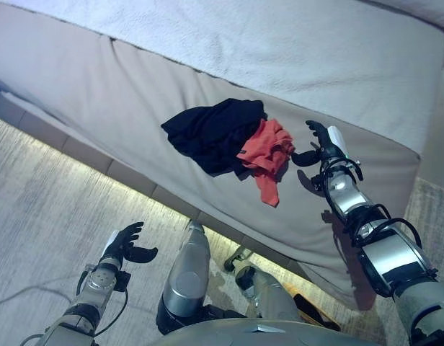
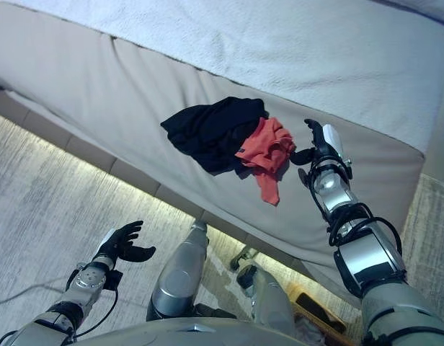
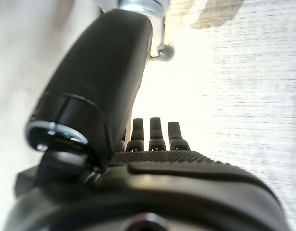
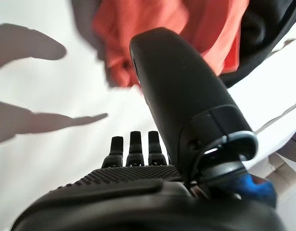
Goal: Pick up the clothes from the bed and place them into the basket
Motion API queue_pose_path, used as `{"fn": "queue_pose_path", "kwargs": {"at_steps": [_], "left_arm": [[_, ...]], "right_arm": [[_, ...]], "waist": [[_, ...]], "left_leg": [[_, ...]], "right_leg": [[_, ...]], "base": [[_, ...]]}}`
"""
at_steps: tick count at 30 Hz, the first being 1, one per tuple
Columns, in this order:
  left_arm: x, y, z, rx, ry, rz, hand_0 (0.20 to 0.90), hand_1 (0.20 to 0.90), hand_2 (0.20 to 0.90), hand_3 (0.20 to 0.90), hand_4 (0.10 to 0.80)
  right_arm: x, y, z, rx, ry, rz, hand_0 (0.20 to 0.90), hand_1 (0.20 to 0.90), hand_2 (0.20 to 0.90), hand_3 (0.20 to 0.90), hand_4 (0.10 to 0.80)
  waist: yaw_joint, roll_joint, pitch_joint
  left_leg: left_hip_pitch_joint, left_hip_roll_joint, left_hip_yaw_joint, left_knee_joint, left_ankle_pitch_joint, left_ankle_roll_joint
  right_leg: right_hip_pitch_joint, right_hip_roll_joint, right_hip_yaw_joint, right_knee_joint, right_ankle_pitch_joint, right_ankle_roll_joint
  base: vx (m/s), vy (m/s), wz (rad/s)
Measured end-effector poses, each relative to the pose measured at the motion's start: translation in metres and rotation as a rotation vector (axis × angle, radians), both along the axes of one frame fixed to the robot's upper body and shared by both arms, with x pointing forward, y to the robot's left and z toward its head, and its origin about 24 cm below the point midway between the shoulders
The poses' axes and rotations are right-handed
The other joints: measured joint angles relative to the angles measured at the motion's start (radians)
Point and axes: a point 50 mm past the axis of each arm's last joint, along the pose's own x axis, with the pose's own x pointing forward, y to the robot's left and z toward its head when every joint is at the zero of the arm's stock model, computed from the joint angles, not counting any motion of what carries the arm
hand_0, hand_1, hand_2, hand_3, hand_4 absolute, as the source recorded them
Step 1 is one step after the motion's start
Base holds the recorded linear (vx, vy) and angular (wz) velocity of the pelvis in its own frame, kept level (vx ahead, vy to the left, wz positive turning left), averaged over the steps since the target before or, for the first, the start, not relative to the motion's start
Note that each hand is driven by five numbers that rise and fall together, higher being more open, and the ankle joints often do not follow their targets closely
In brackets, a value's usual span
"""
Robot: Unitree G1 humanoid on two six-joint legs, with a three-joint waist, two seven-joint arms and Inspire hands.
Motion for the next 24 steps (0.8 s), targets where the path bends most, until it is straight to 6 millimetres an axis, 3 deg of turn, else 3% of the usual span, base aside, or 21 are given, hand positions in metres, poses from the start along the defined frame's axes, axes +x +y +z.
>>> {"fn": "queue_pose_path", "kwargs": {"at_steps": [7,14,15,16,19,20,22,23,24], "left_arm": [[0.009,-0.005,0.006,-0.041,-0.058,-0.006,0.900,0.900,0.900,0.900,0.800],[0.025,-0.015,0.021,-0.114,-0.166,-0.015,0.900,0.900,0.900,0.900,0.800],[0.027,-0.017,0.023,-0.118,-0.174,-0.024,0.900,0.900,0.900,0.900,0.800],[0.028,-0.017,0.025,-0.121,-0.178,-0.034,0.900,0.900,0.900,0.900,0.800],[0.026,-0.016,0.023,-0.122,-0.166,-0.031,0.900,0.900,0.900,0.900,0.800],[0.020,-0.015,0.020,-0.120,-0.151,-0.025,0.900,0.900,0.900,0.900,0.800],[0.018,-0.012,0.020,-0.113,-0.149,-0.024,0.900,0.900,0.900,0.900,0.800],[0.020,-0.011,0.023,-0.107,-0.159,-0.031,0.900,0.900,0.900,0.900,0.800],[0.025,-0.014,0.026,-0.112,-0.179,-0.040,0.900,0.900,0.900,0.900,0.800]], "right_arm": [[0.010,-0.003,0.016,-0.025,0.009,-0.038,0.900,0.900,0.900,0.900,0.800],[0.021,-0.018,0.054,-0.040,-0.040,-0.079,0.900,0.900,0.900,0.900,0.800],[0.022,-0.022,0.059,-0.032,-0.048,-0.085,0.658,0.658,0.658,0.617,0.517],[0.021,-0.026,0.062,-0.022,-0.050,-0.089,0.300,0.300,0.300,0.200,0.100],[0.021,-0.027,0.063,-0.015,-0.050,-0.088,0.300,0.300,0.300,0.200,0.100],[0.022,-0.026,0.063,-0.003,-0.048,-0.083,0.300,0.300,0.300,0.200,0.100],[0.020,-0.029,0.061,0.002,-0.043,-0.095,0.300,0.300,0.300,0.200,0.100],[0.018,-0.033,0.059,0.014,-0.040,-0.112,0.300,0.300,0.300,0.200,0.100],[0.017,-0.039,0.062,0.025,-0.052,-0.135,0.300,0.300,0.300,0.200,0.100]], "waist": [[0.020,0.049,0.036],[0.020,0.086,0.046],[0.019,0.091,0.049],[0.019,0.092,0.049],[0.018,0.092,0.048],[0.028,0.098,0.046],[0.025,0.098,0.046],[0.016,0.096,0.045],[0.020,0.089,0.048]], "left_leg": [[-0.099,-0.038,-0.002,0.092,-0.013,0.020],[-0.213,-0.051,0.013,0.169,-0.028,0.033],[-0.221,-0.050,0.013,0.162,-0.029,0.031],[-0.227,-0.050,0.013,0.142,-0.034,0.023],[-0.225,-0.047,0.016,0.121,-0.057,-0.007],[-0.221,-0.033,0.013,0.110,-0.058,-0.006],[-0.214,-0.029,0.022,0.103,-0.058,-0.006],[-0.209,-0.037,0.030,0.095,-0.057,-0.011],[-0.217,-0.042,0.057,0.109,-0.064,-0.047]], "right_leg": [[-0.122,-0.066,0.012,0.157,-0.044,-0.007],[-0.253,-0.105,0.038,0.275,-0.061,-0.018],[-0.264,-0.106,0.038,0.276,-0.061,-0.018],[-0.277,-0.109,0.040,0.268,-0.061,-0.018],[-0.276,-0.102,0.037,0.220,-0.061,-0.018],[-0.270,-0.083,0.040,0.226,-0.060,-0.018],[-0.279,-0.081,0.060,0.366,-0.070,-0.028],[-0.244,-0.078,0.061,0.381,-0.097,-0.040],[-0.217,-0.076,0.064,0.314,-0.167,-0.056]], "base": [[-0.021,0.090,0.03],[-0.035,0.058,-0.03],[-0.018,0.002,0.08],[-0.006,-0.012,0.12],[0.013,-0.024,-0.05],[0.014,-0.035,-0.31],[0.024,-0.055,0.08],[0.017,-0.068,0.54],[0.020,-0.098,0.28]]}}
